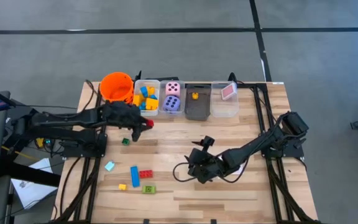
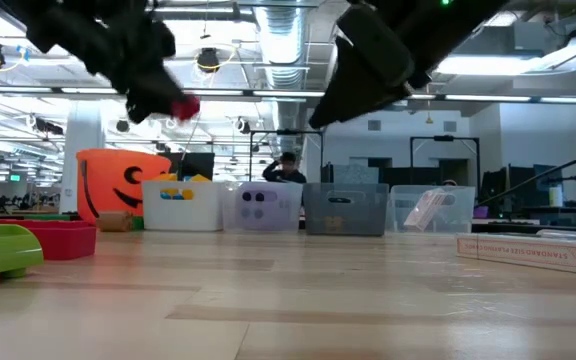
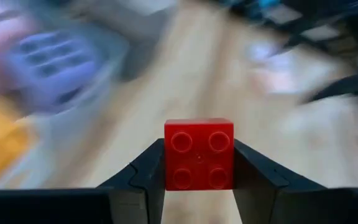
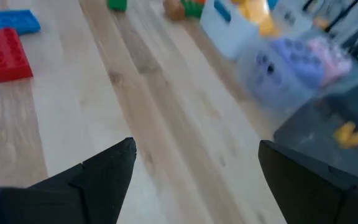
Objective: Pick & Place Toys
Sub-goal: Put the red game piece into the black bin
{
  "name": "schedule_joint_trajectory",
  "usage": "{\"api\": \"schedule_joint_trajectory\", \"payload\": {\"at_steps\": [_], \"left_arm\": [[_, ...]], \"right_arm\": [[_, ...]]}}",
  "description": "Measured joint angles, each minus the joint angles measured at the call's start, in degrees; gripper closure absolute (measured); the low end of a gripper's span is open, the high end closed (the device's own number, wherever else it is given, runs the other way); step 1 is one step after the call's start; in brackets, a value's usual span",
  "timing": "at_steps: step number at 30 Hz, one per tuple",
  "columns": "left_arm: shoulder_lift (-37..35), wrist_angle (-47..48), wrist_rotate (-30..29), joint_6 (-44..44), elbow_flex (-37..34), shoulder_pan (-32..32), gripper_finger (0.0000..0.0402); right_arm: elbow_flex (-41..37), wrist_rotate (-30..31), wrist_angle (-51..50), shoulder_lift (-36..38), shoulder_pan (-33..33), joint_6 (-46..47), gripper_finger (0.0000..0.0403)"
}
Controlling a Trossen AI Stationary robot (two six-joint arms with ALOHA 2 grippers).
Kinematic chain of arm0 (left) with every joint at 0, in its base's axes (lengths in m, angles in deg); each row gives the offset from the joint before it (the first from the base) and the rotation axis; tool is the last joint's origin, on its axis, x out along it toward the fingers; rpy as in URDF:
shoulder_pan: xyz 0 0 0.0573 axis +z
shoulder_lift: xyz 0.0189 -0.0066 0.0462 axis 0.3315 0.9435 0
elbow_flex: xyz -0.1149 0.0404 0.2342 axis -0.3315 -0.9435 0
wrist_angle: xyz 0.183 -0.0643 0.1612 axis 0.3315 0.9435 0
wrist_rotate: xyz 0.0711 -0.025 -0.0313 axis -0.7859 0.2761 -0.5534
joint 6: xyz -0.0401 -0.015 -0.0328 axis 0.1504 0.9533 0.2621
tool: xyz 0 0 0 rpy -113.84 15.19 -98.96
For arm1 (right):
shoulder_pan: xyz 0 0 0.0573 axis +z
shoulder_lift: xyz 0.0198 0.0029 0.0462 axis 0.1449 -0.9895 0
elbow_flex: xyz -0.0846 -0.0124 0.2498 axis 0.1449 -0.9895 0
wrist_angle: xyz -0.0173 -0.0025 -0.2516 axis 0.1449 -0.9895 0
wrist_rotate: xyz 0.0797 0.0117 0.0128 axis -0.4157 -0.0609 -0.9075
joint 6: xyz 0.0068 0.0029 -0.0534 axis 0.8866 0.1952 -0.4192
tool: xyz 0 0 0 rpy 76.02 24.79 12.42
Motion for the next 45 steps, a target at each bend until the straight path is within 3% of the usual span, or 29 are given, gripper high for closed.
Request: {"api": "schedule_joint_trajectory", "payload": {"at_steps": [7, 13, 16, 20, 27, 36, 45], "left_arm": [[-0.4, -10.2, 14.7, 9.1, 0.1, -6.4, 0.027], [1.0, -16.9, 10.1, 14.6, 0.1, -10.4, 0.027], [2.2, -22.9, 10.0, 14.6, 0.1, -11.6, 0.027], [5.2, -32.4, 9.8, 16.0, 0.2, -13.5, 0.027], [11.8, -40.8, 9.7, 16.1, 0.1, -14.7, 0.027], [15.4, -45.6, 8.2, 16.0, 0.1, -13.4, 0.027], [15.8, -49.9, 6.1, 16.0, 0.1, -13.4, 0.027]], "right_arm": [[0.0, 3.1, 13.2, 0.0, 0.3, -22.9, 0.0068], [0.0, 3.2, 32.3, 0.0, 1.0, -48.4, 0.0068], [0.0, 3.1, 36.4, 0.0, 1.1, -54.9, 0.0068], [0.0, 3.2, 40.3, 0.0, 0.0, -57.3, 0.0068], [0.0, 3.2, 44.4, 0.0, -3.0, -57.3, 0.0068], [0.0, 2.8, 48.2, 0.0, -4.0, -60.2, 0.0068], [0.0, -1.9, 56.0, 0.1, -4.8, -66.5, 0.0068]]}}
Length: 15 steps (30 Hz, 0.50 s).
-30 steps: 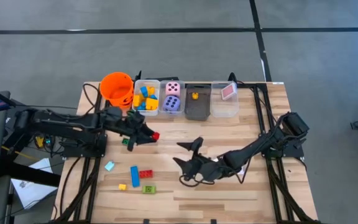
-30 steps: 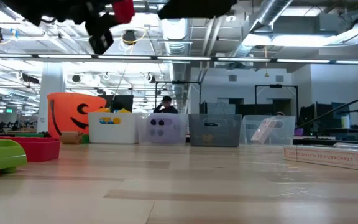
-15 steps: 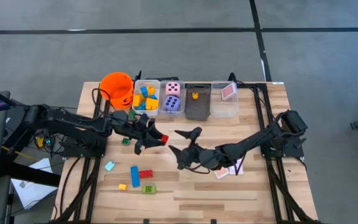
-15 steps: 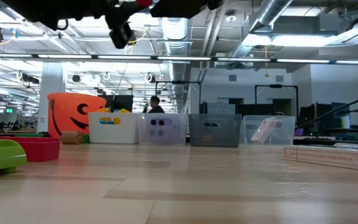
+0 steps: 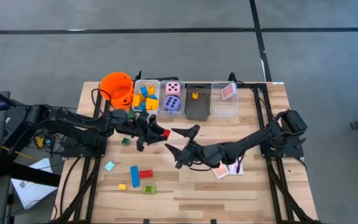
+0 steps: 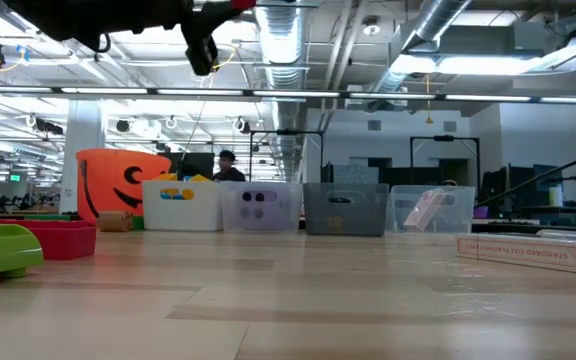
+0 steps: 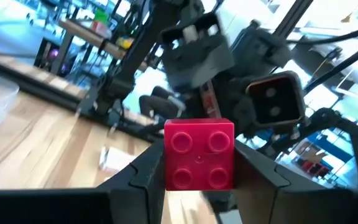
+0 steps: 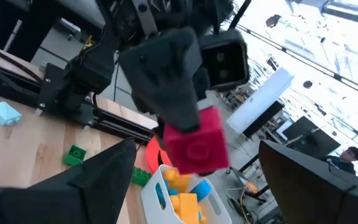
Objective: Pick & Place Toys
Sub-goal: Put the red game piece into the black bin
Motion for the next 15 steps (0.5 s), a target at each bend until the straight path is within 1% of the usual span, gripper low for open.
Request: {"api": "schedule_joint_trajectory", "payload": {"at_steps": [3, 15], "left_arm": [[0.0, -1.4, 0.0, 0.0, 0.0, 0.0, 0.027], [0.0, -1.4, -0.4, 0.3, 0.0, -0.4, 0.027]], "right_arm": [[0.0, -0.9, 0.0, 0.0, -0.4, -0.1, 0.0068], [0.0, -1.3, 0.6, 0.0, -0.9, -0.3, 0.0068]]}}
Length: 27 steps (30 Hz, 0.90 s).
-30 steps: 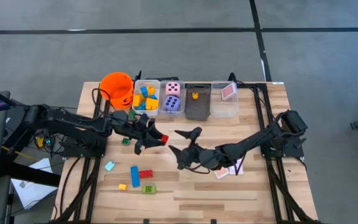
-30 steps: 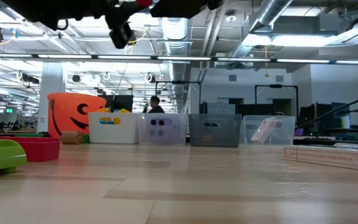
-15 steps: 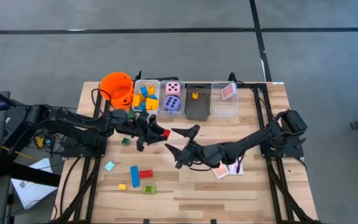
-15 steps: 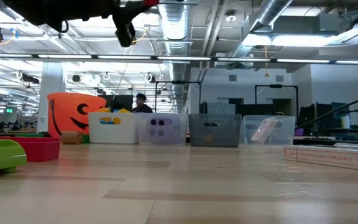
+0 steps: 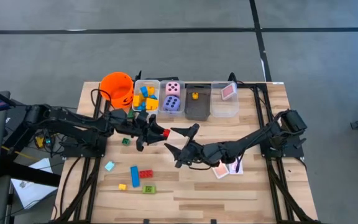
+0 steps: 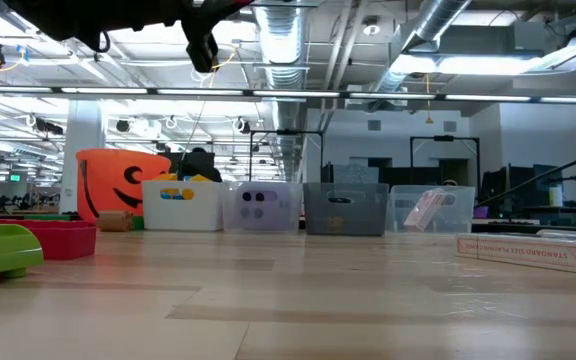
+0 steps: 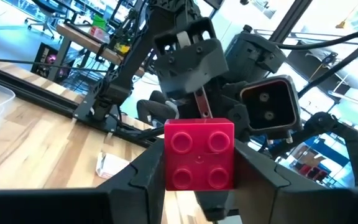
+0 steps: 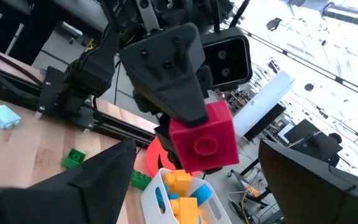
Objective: Pick & Place Toys
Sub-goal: Put the red game piece into the black bin
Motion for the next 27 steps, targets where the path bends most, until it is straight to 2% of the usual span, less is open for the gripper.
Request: {"api": "schedule_joint_trajectory", "payload": {"at_steps": [10, 18, 27], "left_arm": [[5.9, -0.7, 0.0, 0.2, 2.5, -1.0, 0.027], [7.0, -0.8, 0.0, -0.2, 4.6, -1.0, 0.027], [7.0, -0.4, 1.0, -0.2, 4.6, -1.1, 0.027]], "right_arm": [[0.0, -1.8, 0.3, 0.0, 0.0, 0.1, 0.0068], [0.0, -1.8, -0.4, 0.0, 0.1, 0.2, 0.0069], [0.0, -1.3, -0.9, 0.0, 0.1, 0.2, 0.01]]}}
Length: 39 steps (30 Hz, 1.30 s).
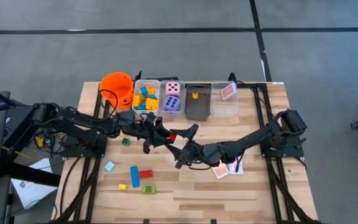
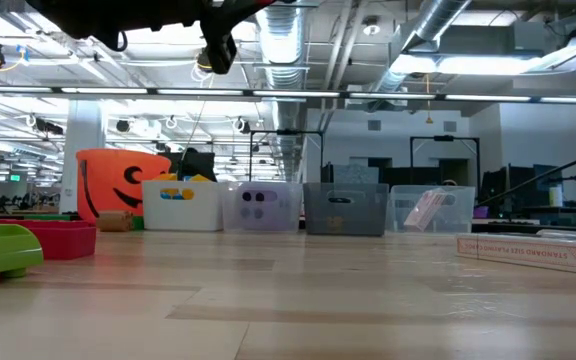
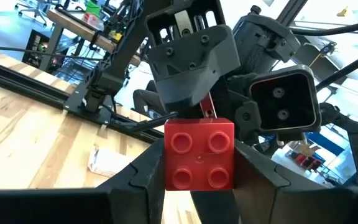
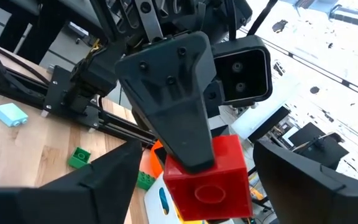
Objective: Pick & Place Toys
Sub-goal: Put the red game piece into the black bin
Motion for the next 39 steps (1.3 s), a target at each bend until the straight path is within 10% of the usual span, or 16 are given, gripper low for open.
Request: {"api": "schedule_joint_trajectory", "payload": {"at_steps": [16, 27, 39], "left_arm": [[-0.1, 1.4, -0.4, 0.6, 0.0, 0.0, 0.0237], [-11.7, 10.7, 0.2, -6.4, 0.1, 1.5, 0.0114], [-25.3, 30.5, -6.7, -9.8, -2.7, 2.7, 0.0101]], "right_arm": [[0.0, 4.5, -1.0, 0.0, 0.0, -1.3, 0.0266], [0.0, 5.7, -0.5, 0.0, 0.8, -1.0, 0.0266], [0.0, 15.1, -5.5, 0.0, -2.9, 6.2, 0.0265]]}}
